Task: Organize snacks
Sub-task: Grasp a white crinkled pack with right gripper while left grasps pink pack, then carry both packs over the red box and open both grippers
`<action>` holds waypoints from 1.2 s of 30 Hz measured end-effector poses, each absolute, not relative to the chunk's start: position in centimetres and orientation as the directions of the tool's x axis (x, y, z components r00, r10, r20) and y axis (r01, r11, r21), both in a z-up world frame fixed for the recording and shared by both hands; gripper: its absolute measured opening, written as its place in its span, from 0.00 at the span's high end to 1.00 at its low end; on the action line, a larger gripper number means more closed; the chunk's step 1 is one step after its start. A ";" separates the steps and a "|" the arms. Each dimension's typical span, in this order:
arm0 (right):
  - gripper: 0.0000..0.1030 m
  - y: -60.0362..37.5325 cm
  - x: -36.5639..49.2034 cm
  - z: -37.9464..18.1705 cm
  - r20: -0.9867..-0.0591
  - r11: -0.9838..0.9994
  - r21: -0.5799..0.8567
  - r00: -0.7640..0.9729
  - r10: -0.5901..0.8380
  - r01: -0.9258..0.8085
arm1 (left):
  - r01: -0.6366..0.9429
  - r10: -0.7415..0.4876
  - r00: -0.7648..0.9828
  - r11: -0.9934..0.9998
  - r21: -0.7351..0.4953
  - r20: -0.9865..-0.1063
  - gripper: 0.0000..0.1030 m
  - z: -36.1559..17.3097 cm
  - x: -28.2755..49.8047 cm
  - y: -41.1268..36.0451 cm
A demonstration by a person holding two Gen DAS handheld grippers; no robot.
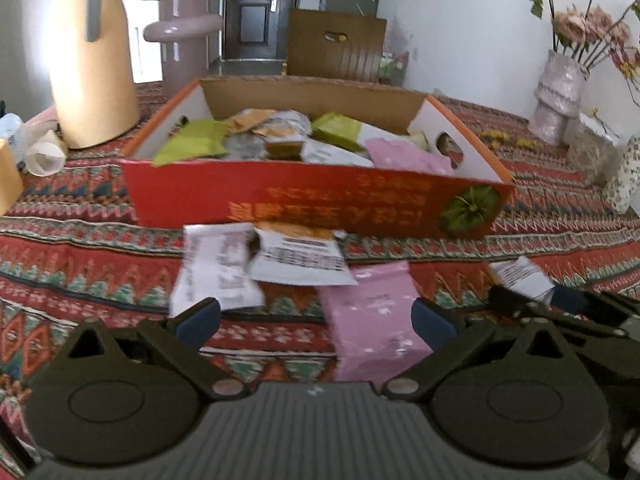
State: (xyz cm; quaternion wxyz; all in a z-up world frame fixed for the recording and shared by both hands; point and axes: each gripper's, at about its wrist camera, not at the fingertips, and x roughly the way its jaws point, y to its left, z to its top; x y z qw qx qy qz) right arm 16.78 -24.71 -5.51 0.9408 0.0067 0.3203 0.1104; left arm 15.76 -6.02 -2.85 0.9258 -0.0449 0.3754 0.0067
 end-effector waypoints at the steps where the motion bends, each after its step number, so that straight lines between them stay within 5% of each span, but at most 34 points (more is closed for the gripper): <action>1: 0.56 -25.2 16.5 -5.4 -0.593 0.978 0.081 0.779 0.203 -0.194 | -0.042 -0.024 0.715 0.996 -0.078 -0.698 0.00 -2.9 15.9 -6.5; 12: 0.56 -29.9 15.1 -5.6 -0.555 0.992 0.074 0.822 0.128 -0.104 | -0.078 0.012 0.669 0.995 -0.055 -0.743 0.01 -4.5 17.8 -10.1; 17: 0.56 -30.3 14.8 -5.9 -0.553 0.992 0.088 0.823 0.128 -0.095 | -0.084 0.048 0.661 0.996 -0.011 -0.749 0.17 -5.0 17.9 -10.7; 19: 0.56 -30.4 14.6 -5.9 -0.551 0.991 0.096 0.824 0.132 -0.094 | -0.074 0.048 0.672 0.997 -0.002 -0.739 0.39 -4.8 17.6 -10.8; 36: 0.55 -28.7 13.9 -3.5 -0.471 0.988 0.098 0.869 0.153 -0.120 | 0.034 -0.111 0.759 0.991 -0.131 -0.641 0.39 0.8 15.3 -8.3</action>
